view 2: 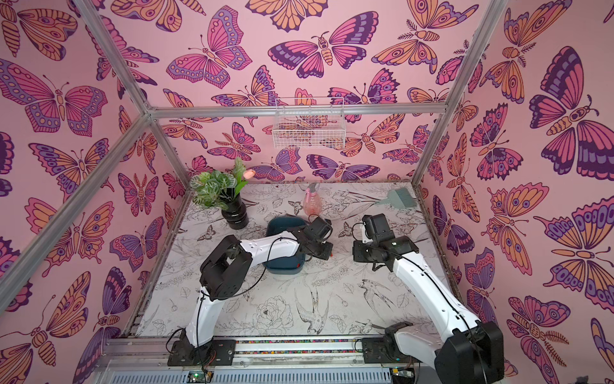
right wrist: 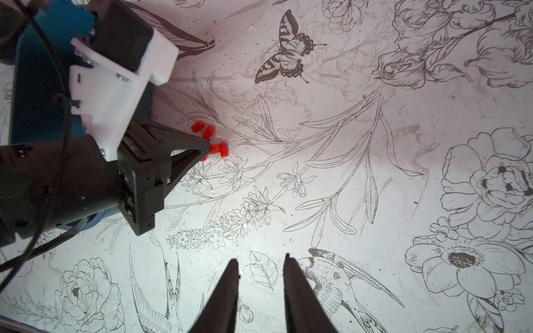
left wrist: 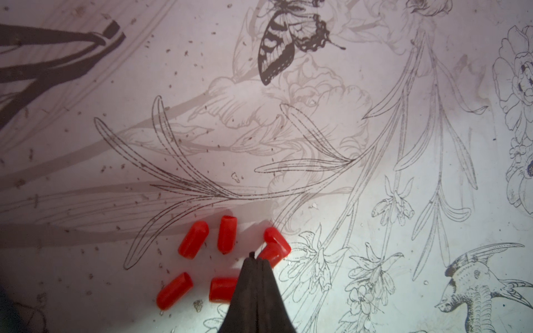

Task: Take the screw protection sleeves out of the storage box
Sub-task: Place the screw protection sleeve at the center of the board.

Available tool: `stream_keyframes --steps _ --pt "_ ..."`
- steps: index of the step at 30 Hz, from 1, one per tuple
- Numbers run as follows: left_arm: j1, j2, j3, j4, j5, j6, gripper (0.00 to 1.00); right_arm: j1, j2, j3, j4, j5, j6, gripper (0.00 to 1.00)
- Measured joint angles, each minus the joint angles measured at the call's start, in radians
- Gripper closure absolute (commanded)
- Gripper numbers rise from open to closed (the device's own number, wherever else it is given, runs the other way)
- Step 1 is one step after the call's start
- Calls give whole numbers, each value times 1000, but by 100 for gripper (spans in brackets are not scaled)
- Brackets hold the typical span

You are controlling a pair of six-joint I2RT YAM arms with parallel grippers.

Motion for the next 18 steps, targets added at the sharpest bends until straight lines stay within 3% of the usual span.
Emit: stream_keyframes --steps 18 --pt "6 -15 0 -9 -26 8 98 -1 0 -10 0 0 0 69"
